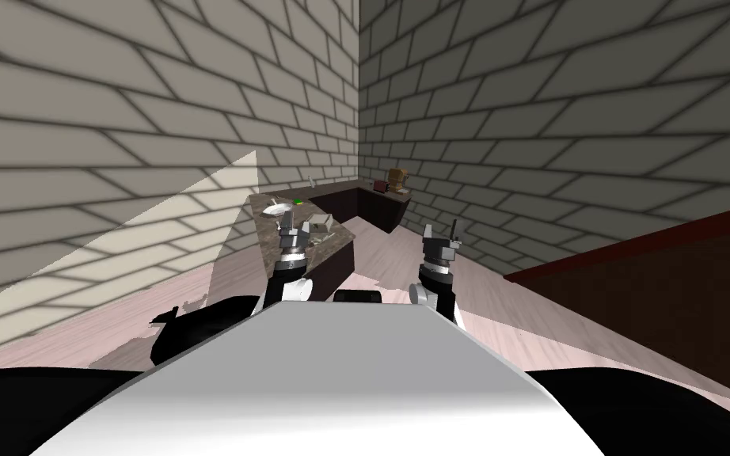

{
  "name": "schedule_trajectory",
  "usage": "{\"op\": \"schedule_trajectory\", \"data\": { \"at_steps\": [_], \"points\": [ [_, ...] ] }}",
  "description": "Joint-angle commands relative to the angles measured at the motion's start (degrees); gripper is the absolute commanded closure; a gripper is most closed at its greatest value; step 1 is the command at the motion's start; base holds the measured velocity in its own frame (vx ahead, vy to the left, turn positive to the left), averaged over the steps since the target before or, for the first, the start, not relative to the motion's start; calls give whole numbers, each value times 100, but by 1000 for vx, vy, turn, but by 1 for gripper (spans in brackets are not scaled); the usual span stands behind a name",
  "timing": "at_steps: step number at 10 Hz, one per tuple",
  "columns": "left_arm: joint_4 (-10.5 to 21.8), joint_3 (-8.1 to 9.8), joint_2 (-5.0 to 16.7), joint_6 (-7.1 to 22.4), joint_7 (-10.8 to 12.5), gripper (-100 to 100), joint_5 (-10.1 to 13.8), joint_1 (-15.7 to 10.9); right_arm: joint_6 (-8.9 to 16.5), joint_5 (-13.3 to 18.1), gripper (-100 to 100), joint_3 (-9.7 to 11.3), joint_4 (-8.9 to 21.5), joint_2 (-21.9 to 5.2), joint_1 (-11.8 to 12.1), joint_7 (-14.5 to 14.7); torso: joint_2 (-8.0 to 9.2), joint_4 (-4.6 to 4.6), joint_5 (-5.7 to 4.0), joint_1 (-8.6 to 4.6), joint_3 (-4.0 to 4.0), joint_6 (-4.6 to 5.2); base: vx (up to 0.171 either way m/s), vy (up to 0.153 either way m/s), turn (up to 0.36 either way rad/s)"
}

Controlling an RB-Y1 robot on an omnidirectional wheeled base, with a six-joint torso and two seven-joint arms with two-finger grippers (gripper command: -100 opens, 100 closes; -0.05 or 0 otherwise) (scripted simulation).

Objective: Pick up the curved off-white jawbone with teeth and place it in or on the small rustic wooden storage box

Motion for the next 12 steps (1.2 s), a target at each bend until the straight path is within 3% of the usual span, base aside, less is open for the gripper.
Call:
{"op": "schedule_trajectory", "data": {
  "at_steps": [1,5,10,11,12],
  "points": [
    [27,60,198,69,22,-100,72,4,0,0,0,0,0,0,0,0,0,0,0,0,0,0,6,-25,-47],
    [172,403,872,453,142,-100,483,53,0,0,0,1,0,1,0,0,-13,-3,-5,-24,-8,1,33,-66,-89],
    [433,1124,1785,1246,371,-100,1334,209,0,0,0,1,0,1,1,0,-29,-7,-11,-47,-17,1,66,-125,-164],
    [433,1124,1860,1246,371,-100,1353,209,0,0,0,1,0,1,0,0,-28,-6,-12,-51,-16,1,44,-100,-42],
    [488,1295,2074,1434,426,-100,1560,250,0,0,0,1,-1,1,1,0,-17,-4,-10,-40,-11,-1,39,-96,-122]
  ]
}}
